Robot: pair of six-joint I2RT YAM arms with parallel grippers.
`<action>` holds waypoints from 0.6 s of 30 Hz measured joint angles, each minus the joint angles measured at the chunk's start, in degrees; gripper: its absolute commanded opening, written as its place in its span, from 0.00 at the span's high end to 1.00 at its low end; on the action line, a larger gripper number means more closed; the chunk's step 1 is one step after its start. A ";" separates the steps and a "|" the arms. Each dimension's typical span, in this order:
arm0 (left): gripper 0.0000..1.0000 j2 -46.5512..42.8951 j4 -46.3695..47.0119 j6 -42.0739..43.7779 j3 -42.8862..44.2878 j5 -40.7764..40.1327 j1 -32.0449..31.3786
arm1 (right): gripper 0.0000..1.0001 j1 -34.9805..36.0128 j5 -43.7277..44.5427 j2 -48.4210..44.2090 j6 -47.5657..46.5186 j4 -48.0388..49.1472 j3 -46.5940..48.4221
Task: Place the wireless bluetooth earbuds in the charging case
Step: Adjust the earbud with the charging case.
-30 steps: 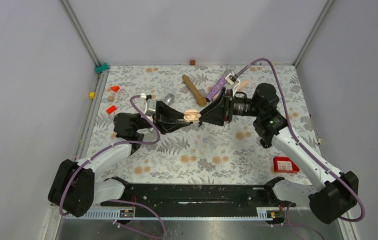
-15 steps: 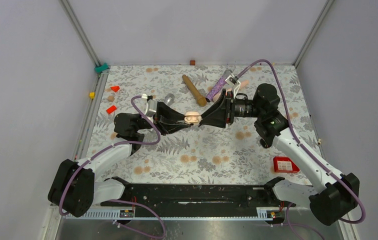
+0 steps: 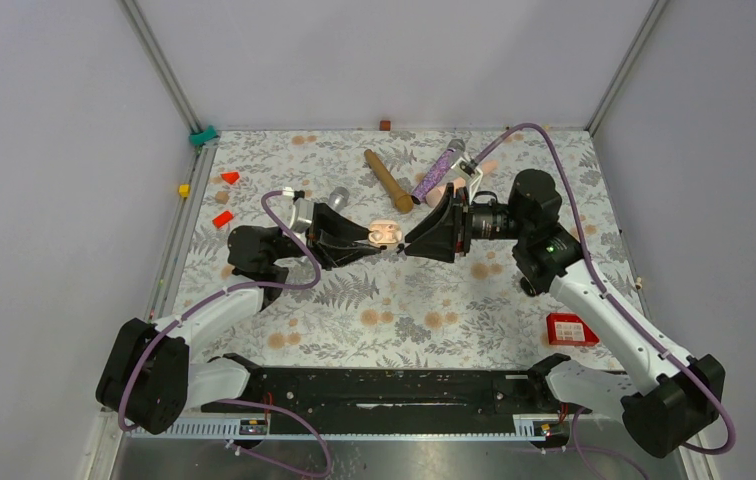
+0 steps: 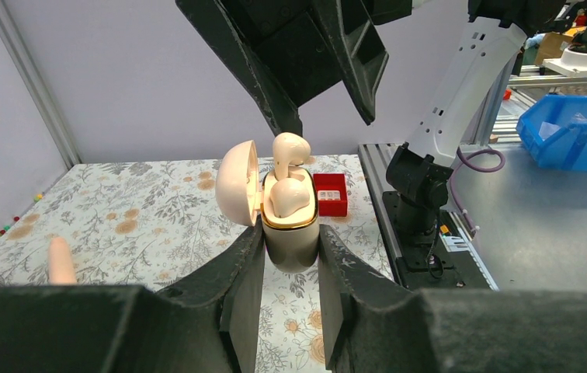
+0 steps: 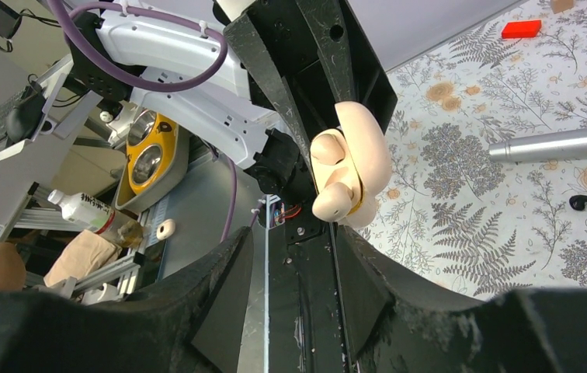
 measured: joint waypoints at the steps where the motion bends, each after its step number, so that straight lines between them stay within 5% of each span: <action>1: 1.00 0.00 0.00 -0.07 0.00 0.00 0.00 | 0.49 0.02 0.00 0.09 0.00 0.00 0.09; 18: 1.00 0.04 0.07 -0.20 0.00 -0.31 0.07 | 0.48 3.08 -0.04 1.16 2.25 2.03 0.42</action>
